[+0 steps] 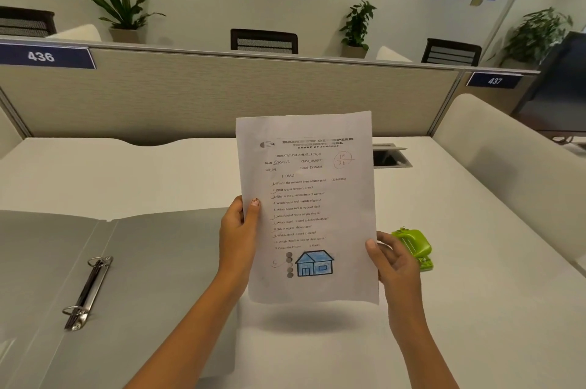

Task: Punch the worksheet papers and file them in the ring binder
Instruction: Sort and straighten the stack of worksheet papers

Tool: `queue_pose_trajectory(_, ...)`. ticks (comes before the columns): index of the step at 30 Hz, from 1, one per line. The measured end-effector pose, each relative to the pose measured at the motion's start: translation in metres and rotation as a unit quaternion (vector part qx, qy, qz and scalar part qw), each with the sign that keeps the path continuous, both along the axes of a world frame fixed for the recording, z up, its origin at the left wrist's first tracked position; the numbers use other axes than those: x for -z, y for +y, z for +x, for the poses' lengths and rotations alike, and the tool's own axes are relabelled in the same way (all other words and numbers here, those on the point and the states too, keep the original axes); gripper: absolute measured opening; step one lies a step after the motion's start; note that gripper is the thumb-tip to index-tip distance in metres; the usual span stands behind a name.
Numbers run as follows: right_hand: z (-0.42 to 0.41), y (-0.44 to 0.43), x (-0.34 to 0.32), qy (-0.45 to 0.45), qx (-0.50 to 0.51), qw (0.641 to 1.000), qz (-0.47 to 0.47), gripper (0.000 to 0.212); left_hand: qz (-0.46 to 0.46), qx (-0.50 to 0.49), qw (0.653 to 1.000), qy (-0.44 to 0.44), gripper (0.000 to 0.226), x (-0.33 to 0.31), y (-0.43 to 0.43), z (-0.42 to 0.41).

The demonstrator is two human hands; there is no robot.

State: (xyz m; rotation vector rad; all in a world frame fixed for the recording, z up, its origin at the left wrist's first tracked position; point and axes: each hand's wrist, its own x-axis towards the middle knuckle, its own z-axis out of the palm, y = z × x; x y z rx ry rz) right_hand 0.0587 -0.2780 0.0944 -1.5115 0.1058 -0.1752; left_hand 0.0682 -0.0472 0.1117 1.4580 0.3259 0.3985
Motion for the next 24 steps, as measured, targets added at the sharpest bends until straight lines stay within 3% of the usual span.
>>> queue_pose_trajectory(5, -0.013, 0.000, 0.007, 0.047, -0.051, 0.997, 0.038, 0.028, -0.006, -0.003, 1.000, -0.003, 0.019, -0.001, -0.001, 0.001)
queue_pose_trajectory(8, -0.017, 0.003, 0.012, 0.075, -0.052, 0.987, 0.135, 0.037, -0.012, -0.005, 1.000, -0.005, 0.019, -0.002, -0.002, 0.002)
queue_pose_trajectory(16, -0.029, 0.039, 0.022, 0.081, -0.073, 0.883, 0.456, 0.050, -0.066, -0.008, 0.997, -0.028, 0.019, -0.002, -0.011, 0.002)
queue_pose_trajectory(18, -0.028, 0.048, 0.021, 0.069, -0.069, 0.893, 0.439, 0.050, -0.088, -0.005, 0.996, -0.031, 0.019, -0.001, -0.015, 0.001)
queue_pose_trajectory(24, -0.016, 0.037, 0.011, 0.022, 0.031, 0.969, 0.243, 0.034, -0.131, 0.018, 0.990, -0.046, 0.023, 0.000, -0.001, -0.001)
